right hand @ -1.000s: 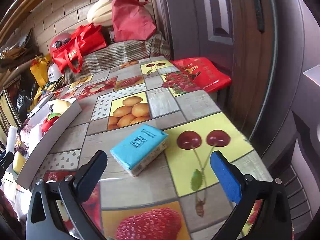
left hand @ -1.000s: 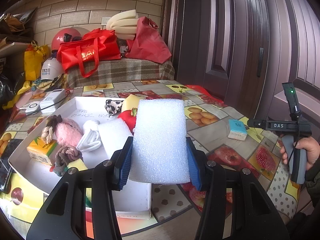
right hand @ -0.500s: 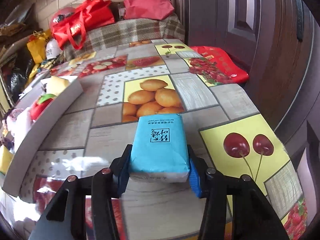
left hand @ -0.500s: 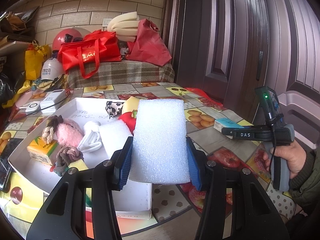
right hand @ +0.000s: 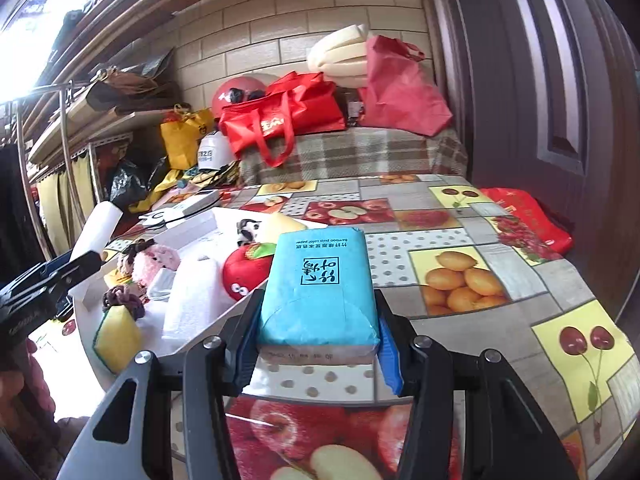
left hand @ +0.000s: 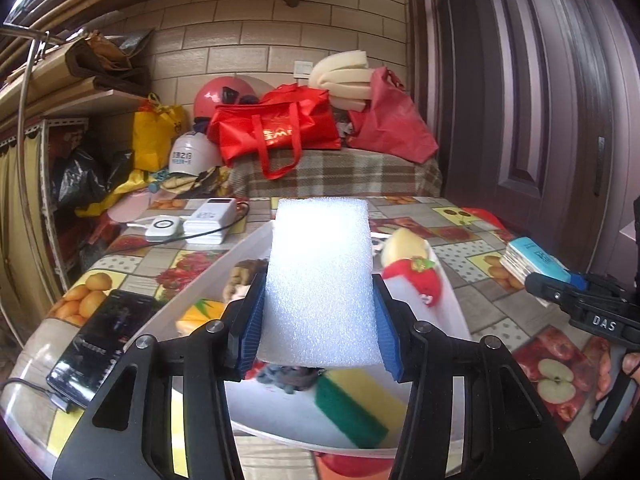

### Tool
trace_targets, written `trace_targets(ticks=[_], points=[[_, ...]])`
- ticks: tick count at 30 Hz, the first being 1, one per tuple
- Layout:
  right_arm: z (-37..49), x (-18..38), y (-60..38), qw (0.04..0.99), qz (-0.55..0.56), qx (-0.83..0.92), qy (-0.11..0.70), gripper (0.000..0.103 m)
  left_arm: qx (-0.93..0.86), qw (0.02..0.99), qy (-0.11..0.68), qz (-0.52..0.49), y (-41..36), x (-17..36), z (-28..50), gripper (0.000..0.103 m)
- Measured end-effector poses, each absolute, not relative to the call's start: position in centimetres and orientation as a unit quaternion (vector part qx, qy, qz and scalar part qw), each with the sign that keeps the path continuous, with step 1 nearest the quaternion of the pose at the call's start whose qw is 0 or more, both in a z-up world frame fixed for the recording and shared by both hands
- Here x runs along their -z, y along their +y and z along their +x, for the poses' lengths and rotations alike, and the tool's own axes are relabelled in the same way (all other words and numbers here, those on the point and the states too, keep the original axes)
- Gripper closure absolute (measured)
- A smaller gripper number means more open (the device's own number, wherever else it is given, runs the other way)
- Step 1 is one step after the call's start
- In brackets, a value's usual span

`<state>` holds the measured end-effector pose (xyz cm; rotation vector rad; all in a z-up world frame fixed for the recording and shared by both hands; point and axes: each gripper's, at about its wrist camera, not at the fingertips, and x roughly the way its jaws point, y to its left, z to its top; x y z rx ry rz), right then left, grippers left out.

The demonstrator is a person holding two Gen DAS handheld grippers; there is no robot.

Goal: Organize soft objects
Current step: 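Carry the tissue pack and foam pad over the tray with both tools, then open both tools to drop the tissue pack and foam pad into the tray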

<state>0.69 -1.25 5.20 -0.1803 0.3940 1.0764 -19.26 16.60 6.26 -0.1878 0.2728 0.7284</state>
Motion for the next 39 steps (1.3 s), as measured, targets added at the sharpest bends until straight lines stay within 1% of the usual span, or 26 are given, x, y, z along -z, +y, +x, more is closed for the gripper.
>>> trace_targets(ticks=[7, 13, 20, 21, 22, 23, 24, 25, 26, 28, 34, 39], points=[[-2.6, -5.0, 3.6, 0.81, -0.106, -0.553, 0.164, 0.053, -0.381, 0.904, 0.135, -0.143, 22.4, -5.5, -19.4, 0.054], [-4.2, -4.9, 7.1, 0.796, -0.122, -0.575, 0.144, 0.053, -0.35, 0.915, 0.147, -0.138, 22.8, -6.3, -16.3, 0.054], [-3.5, -4.7, 9.5, 0.794, -0.118, -0.575, 0.16, 0.051, -0.348, 0.911, 0.176, -0.134, 22.9, -5.8, -14.2, 0.053], [-3.4, -4.6, 9.8, 0.791, -0.121, -0.577, 0.164, 0.049, -0.353, 0.909, 0.179, -0.13, 22.8, -5.7, -14.2, 0.046], [-3.5, -4.5, 10.1, 0.789, -0.127, -0.578, 0.166, 0.038, -0.362, 0.906, 0.18, -0.127, 22.8, -5.6, -14.4, 0.04], [-3.7, -4.5, 10.1, 0.791, -0.13, -0.575, 0.164, 0.035, -0.37, 0.903, 0.177, -0.129, 22.9, -5.6, -14.6, 0.033], [-3.7, -4.5, 9.9, 0.794, -0.126, -0.573, 0.16, 0.027, -0.375, 0.9, 0.174, -0.138, 23.1, -5.5, -15.0, 0.017], [-3.7, -4.6, 9.6, 0.796, -0.119, -0.572, 0.158, 0.016, -0.376, 0.898, 0.17, -0.149, 23.4, -5.5, -15.4, 0.004], [-3.6, -4.7, 9.3, 0.797, -0.114, -0.573, 0.156, 0.012, -0.376, 0.897, 0.166, -0.161, 23.7, -5.4, -15.7, 0.0], [-3.7, -4.8, 9.1, 0.799, -0.111, -0.572, 0.149, 0.001, -0.373, 0.896, 0.162, -0.178, 23.9, -5.1, -16.2, 0.0], [-5.0, -5.3, 8.3, 0.807, -0.116, -0.57, 0.107, 0.0, -0.371, 0.899, 0.14, -0.187, 22.9, -5.1, -17.3, 0.0], [-4.3, -5.4, 6.6, 0.826, -0.106, -0.541, 0.117, 0.0, -0.359, 0.904, 0.153, -0.177, 21.3, -5.1, -17.0, 0.0]])
